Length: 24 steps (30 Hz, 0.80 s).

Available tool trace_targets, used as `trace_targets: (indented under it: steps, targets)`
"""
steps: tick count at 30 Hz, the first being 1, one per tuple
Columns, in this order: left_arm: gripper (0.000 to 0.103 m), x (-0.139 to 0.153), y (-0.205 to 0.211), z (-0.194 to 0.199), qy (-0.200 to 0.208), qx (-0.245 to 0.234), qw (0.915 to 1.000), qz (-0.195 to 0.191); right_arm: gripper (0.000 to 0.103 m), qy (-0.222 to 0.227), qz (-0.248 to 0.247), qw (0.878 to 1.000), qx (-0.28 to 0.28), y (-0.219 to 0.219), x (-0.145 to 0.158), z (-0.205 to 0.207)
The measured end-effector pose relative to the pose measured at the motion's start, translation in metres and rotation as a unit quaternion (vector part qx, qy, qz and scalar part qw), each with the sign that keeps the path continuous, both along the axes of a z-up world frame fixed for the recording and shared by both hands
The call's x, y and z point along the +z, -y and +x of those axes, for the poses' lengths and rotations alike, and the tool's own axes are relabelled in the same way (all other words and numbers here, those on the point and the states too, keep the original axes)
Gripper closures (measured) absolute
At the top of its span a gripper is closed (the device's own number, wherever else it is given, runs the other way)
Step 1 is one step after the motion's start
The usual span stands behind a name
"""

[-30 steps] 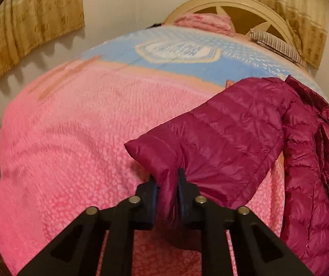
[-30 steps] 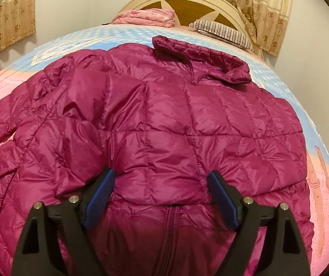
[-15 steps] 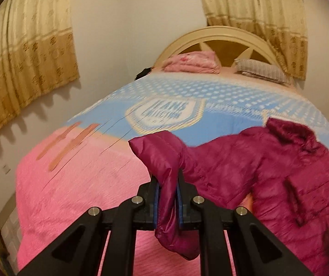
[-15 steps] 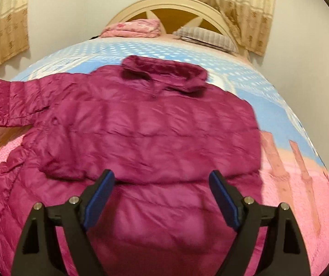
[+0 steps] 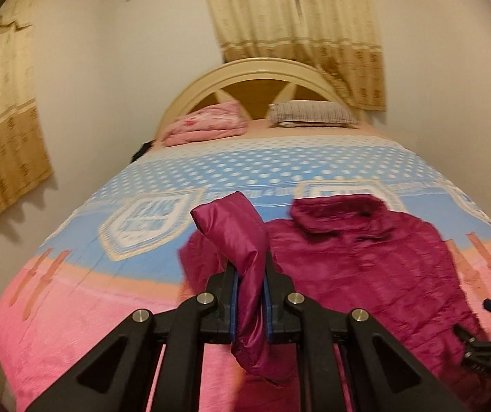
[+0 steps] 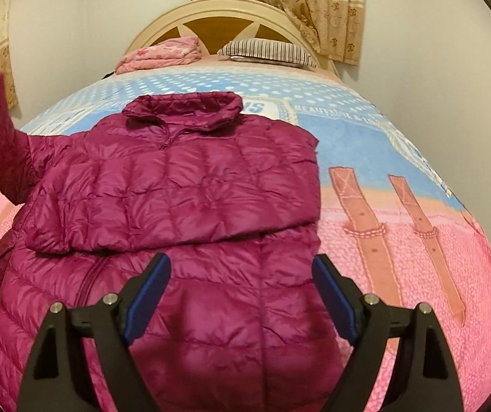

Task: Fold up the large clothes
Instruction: 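Fold the held sleeve over the jacket body and release with the left gripper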

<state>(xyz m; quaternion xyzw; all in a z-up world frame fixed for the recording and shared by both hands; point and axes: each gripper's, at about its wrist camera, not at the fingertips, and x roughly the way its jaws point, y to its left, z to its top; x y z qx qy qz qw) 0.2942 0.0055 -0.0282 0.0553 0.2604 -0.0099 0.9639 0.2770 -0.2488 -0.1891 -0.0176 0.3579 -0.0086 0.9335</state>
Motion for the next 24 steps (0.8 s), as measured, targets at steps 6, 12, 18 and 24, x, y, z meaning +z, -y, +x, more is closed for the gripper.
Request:
trace_targets:
  steps: [6,12,18,24]
  targets:
    - [0.092,-0.017,0.064,0.019,-0.023,-0.049,0.9985,-0.005,0.016,-0.002,0.015,1.0,-0.011,0.013,-0.009,-0.001]
    - [0.092,-0.059,0.122,0.035,-0.059,-0.091,0.994,0.013,0.016,-0.007,0.033,0.999,-0.029,0.03,-0.021,-0.004]
    - [0.082,-0.095,0.159,0.035,-0.091,-0.133,0.9865,0.029,0.016,-0.023,0.062,0.997,-0.049,0.047,-0.034,-0.001]
    - [0.022,-0.09,0.166,0.02,-0.047,-0.148,0.9872,0.036,0.016,-0.042,0.068,0.996,-0.045,0.048,-0.043,0.003]
